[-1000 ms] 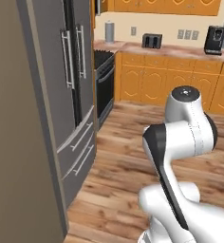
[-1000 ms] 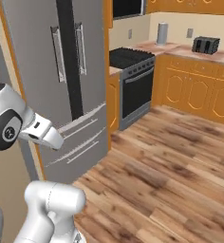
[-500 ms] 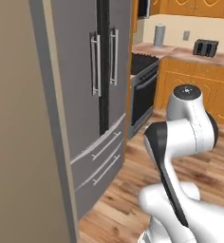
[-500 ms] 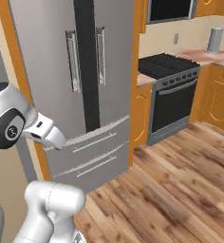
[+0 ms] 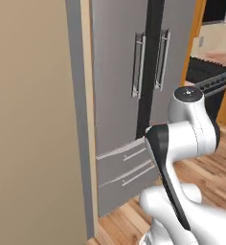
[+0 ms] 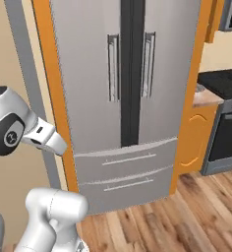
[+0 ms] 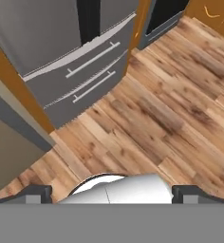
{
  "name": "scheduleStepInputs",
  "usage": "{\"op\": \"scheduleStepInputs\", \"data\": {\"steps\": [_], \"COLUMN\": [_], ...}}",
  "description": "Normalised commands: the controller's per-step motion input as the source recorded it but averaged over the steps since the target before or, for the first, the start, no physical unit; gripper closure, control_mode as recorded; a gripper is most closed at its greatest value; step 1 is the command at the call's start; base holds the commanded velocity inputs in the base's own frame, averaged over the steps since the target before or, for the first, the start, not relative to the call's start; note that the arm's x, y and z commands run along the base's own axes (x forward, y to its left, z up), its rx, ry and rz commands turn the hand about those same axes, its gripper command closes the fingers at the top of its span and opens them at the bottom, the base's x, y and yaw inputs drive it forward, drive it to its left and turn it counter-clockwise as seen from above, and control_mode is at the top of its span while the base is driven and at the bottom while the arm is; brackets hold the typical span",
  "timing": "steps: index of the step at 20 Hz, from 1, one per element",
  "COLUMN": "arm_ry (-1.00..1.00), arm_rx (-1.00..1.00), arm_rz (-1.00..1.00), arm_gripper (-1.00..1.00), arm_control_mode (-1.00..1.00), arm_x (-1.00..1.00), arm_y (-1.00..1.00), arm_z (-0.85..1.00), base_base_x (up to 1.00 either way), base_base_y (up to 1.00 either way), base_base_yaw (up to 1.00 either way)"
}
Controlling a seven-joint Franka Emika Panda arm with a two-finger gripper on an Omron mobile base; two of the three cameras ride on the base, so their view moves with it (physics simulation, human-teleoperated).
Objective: Move the hot dog bun to the plate on the dining table and place the condiment next to that plate. Then navigate to the fridge and take the sausage and place it on the plate as well.
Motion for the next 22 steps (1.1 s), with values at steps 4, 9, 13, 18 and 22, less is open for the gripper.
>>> {"op": "scheduleStepInputs", "data": {"steps": [4, 9, 13, 18, 22], "arm_ry": [0.0, 0.0, 0.0, 0.0, 0.0], "arm_rx": [0.0, 0.0, 0.0, 0.0, 0.0], "arm_rz": [0.0, 0.0, 0.0, 0.0, 0.0], "arm_gripper": [-1.0, -1.0, -1.0, -1.0, -1.0], "arm_control_mode": [1.0, 1.0, 1.0, 1.0, 1.0], "arm_x": [0.0, 0.0, 0.0, 0.0, 0.0], "arm_y": [0.0, 0.0, 0.0, 0.0, 0.0], "arm_z": [0.0, 0.0, 0.0, 0.0, 0.0], "base_base_x": [0.01, 0.01, 0.0, 0.0, 0.06], "base_base_y": [-0.84, -0.88, -0.82, -0.62, -0.52], "base_base_yaw": [0.5, 0.47, 0.43, 0.25, 0.14]}}
